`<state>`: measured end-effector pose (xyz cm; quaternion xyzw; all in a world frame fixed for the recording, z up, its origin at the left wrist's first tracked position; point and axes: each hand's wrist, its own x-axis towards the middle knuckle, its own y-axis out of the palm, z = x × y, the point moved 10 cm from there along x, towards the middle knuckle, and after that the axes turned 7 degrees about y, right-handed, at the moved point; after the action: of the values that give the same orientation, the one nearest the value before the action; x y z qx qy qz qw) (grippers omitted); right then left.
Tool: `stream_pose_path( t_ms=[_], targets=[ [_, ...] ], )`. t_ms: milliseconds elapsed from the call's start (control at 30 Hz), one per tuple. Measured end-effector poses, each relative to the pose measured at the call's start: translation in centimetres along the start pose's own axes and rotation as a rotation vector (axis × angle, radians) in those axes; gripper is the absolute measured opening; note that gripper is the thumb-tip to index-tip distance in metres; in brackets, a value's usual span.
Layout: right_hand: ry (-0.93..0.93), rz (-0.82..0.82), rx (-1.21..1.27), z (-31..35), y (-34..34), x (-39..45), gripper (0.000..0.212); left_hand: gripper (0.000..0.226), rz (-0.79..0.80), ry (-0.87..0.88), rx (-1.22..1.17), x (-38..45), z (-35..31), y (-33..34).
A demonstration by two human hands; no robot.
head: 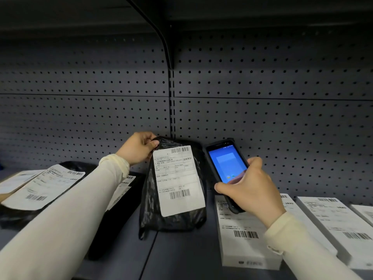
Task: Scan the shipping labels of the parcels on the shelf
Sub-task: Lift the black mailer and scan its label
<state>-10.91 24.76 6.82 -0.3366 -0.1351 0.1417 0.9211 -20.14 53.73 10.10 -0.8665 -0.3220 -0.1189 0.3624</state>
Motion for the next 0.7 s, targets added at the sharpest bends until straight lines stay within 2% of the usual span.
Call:
stream_pose_path(
  t_ms=[100,200,467,700],
  targets=[
    [-0.022,0.017,-0.009,0.4,0.1,-0.5,0.072,0.022,-0.072,0.014,-0.005,-0.2,-0.1,-0.5],
    [-0.046,0.025,-0.022,0.8,0.0,-0.9,0.066,0.016,-0.109,0.007,0.016,-0.4,0.2,-0.9],
    [-0.089,0.043,-0.065,2.0,0.2,-2.3,0.065,0.021,-0.198,-0.100,0.050,-0.7,0.7,-2.6],
    [-0.121,0.095,-0.098,2.7,1.0,-3.4,0.064,0.012,-0.133,-0.202,-0.266,-1.4,-0.5,-2.6]
  ],
)
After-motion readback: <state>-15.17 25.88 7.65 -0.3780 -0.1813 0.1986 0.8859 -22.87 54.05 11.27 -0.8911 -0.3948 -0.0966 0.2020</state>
